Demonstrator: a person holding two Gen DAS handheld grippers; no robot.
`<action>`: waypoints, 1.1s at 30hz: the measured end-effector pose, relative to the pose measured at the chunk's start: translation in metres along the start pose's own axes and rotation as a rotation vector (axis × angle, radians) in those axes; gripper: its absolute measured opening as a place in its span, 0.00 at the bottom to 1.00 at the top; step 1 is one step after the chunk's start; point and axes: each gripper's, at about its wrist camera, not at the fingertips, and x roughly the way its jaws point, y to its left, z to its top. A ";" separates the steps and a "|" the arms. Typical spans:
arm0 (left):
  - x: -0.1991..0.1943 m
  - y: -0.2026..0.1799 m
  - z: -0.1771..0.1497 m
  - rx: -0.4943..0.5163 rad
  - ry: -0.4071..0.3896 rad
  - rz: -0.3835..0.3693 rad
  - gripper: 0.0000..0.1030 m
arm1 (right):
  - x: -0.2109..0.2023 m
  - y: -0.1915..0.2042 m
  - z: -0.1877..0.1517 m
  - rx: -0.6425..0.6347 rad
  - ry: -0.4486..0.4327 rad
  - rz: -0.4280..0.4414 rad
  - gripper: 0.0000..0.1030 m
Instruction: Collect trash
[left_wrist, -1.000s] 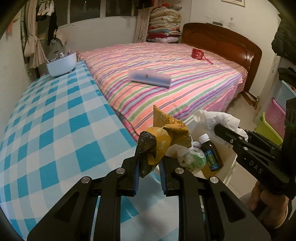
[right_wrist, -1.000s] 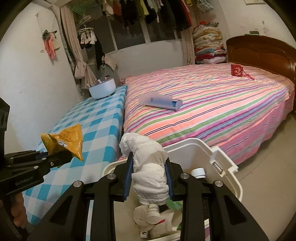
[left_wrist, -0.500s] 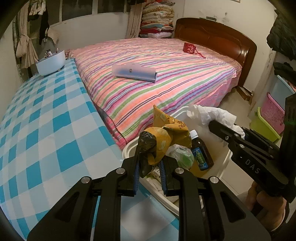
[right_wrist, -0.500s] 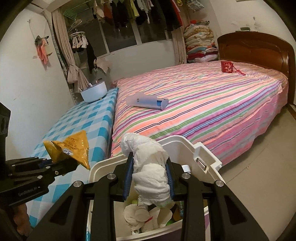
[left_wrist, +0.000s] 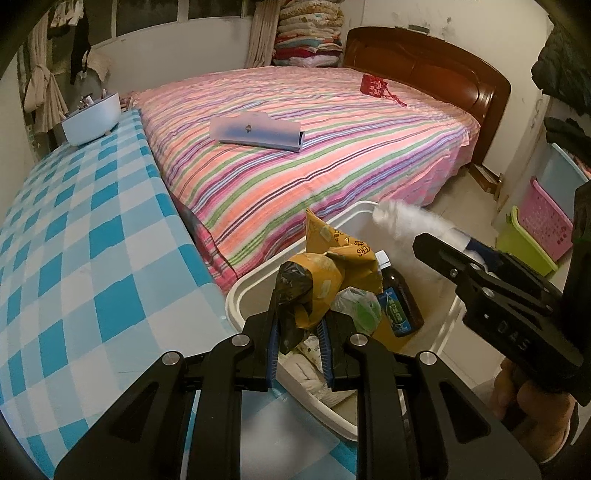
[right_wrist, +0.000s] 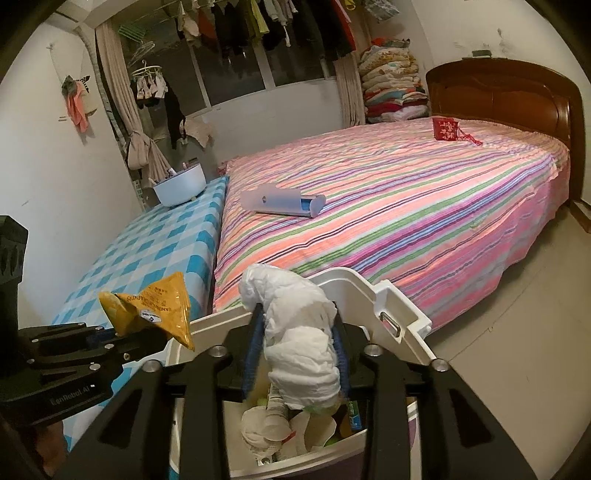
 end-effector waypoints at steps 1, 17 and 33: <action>0.001 0.000 0.000 0.000 0.002 0.000 0.18 | -0.001 0.000 0.000 0.001 -0.008 0.000 0.53; 0.019 -0.010 0.003 0.010 0.043 -0.023 0.19 | -0.006 -0.018 0.001 0.075 -0.077 -0.019 0.58; 0.003 -0.021 0.004 0.033 -0.033 0.058 0.78 | -0.021 -0.031 0.004 0.142 -0.149 -0.053 0.58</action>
